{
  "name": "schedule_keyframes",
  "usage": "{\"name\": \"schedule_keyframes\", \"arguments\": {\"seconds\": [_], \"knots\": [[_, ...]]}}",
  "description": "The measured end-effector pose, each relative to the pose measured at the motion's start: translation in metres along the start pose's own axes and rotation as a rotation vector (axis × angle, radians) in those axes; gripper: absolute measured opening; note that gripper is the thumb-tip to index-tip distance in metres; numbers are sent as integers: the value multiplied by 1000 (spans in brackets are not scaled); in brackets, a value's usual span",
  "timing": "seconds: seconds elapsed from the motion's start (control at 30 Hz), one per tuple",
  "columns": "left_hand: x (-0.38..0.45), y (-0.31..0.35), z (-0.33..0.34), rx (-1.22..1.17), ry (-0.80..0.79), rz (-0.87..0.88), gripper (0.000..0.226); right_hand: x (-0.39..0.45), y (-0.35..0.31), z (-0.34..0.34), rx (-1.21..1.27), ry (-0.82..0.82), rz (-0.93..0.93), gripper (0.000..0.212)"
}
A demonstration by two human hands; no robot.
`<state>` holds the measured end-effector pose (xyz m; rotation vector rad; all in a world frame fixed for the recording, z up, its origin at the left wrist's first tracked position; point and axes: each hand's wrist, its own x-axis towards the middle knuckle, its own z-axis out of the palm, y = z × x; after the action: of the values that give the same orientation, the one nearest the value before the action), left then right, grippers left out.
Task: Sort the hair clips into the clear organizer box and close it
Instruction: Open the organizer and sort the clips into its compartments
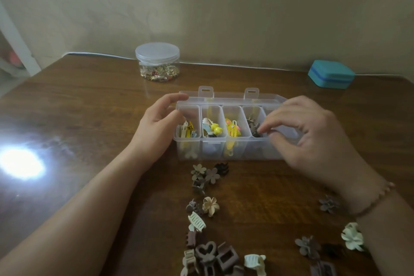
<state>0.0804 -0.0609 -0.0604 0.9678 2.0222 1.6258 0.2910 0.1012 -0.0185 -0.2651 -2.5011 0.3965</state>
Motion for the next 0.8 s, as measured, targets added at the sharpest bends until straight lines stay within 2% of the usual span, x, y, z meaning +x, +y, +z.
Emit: {"name": "schedule_keyframes", "arguments": {"seconds": [0.1, 0.27, 0.37, 0.5, 0.6, 0.7, 0.8], "knots": [[0, 1, 1, -1, -2, 4, 53, -3, -3, 4, -5, -41, -37, 15], [-1, 3, 1, -11, -15, 8, 55, -3, -13, 5, -56, -10, -128, 21], [-1, 1, 1, -19, -11, 0, 55, -6, -25, 9, -42, -173, -278, 27], [0, 0, 0, -14, -18, 7, 55, -10, -32, 22, -215, -429, -440, 34], [0, -1, 0, -6, -9, 7, 54, -10, -32, 28, -218, -486, -466, 27], [1, -1, 0, -1, -7, 3, 53, -10, -33, 29, -195, -480, -476, 15], [0, 0, 1, -3, -12, 9, 53, -10, -33, 28, -210, -464, -464, 11]]}}
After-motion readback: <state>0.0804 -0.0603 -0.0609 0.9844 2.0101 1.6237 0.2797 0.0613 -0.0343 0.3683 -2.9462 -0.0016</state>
